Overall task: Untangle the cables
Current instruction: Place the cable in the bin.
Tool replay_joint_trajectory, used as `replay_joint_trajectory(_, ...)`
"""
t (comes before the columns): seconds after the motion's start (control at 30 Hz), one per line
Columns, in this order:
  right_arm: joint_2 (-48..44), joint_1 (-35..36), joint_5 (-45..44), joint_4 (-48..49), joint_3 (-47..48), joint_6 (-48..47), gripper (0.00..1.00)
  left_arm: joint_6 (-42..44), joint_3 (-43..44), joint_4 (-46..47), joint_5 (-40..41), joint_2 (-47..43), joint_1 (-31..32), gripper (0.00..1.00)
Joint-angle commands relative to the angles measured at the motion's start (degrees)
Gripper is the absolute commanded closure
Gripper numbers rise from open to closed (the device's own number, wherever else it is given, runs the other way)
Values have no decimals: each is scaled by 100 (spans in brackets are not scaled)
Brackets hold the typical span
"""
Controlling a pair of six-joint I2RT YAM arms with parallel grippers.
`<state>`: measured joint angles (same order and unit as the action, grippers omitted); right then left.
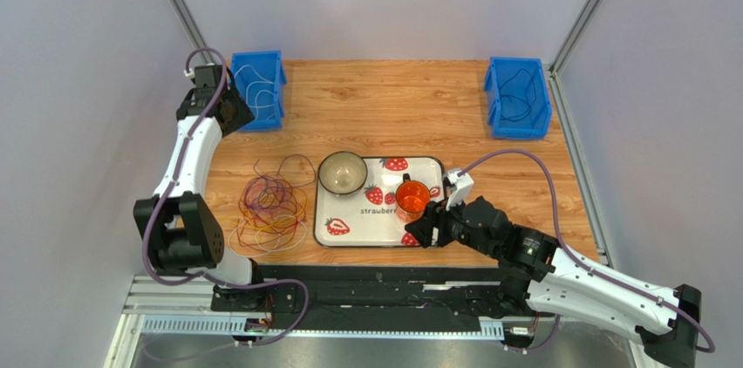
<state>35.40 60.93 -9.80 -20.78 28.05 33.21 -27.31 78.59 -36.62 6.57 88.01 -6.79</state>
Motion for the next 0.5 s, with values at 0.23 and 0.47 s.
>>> replay_joint_trajectory(0.23, -191, -2, 154, 82, 78, 19, 38, -161, -1864, -38, -428, -2031, 72, 48)
replay_joint_trajectory(0.47, -121, -2, 207, 179, 77, 19, 38, -107, -2409, -310, -139, -2464, 1047, 48)
